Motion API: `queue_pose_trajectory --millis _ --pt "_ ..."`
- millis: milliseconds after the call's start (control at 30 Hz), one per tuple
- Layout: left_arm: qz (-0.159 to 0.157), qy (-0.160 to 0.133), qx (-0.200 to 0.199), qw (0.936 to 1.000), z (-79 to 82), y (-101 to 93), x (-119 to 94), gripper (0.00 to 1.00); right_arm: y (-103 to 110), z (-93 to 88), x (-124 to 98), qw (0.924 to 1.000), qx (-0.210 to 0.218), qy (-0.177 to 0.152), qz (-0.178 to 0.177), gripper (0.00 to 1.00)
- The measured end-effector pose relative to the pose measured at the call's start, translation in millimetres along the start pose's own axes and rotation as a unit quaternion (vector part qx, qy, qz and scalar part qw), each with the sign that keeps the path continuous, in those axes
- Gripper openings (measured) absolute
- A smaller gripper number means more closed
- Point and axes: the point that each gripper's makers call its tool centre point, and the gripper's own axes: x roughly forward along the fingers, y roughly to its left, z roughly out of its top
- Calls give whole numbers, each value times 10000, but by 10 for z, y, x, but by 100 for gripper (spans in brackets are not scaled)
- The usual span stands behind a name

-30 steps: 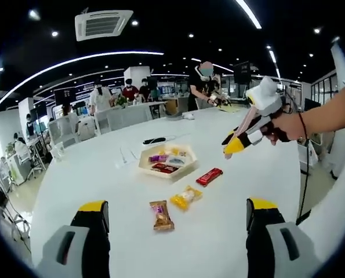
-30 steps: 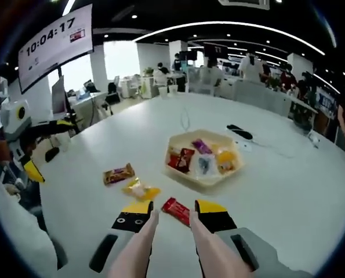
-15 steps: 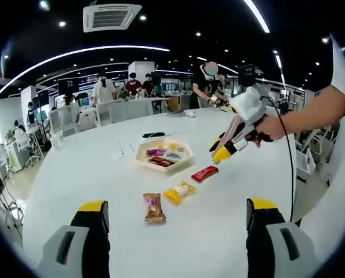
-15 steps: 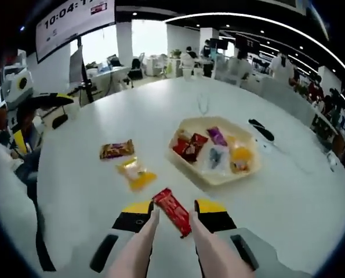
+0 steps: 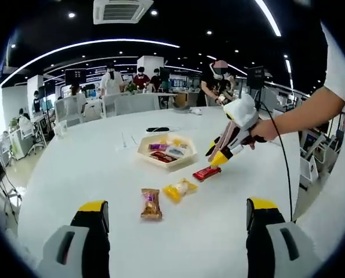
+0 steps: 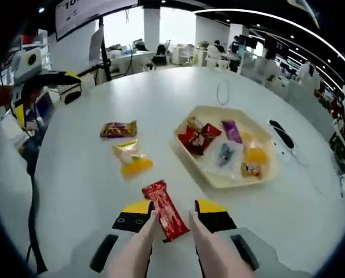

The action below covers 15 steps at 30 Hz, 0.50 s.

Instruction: Place the target food into the container with the food tongs after gripping and lifting it, then release it inside without dropping or visibly crushing the food.

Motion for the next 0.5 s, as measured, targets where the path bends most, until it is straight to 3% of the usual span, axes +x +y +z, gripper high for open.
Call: queue_pose_trajectory --millis 500 --pt "247 78 -62 9996 15 32 70 100 91 46 79 9975 -523 12 482 27"
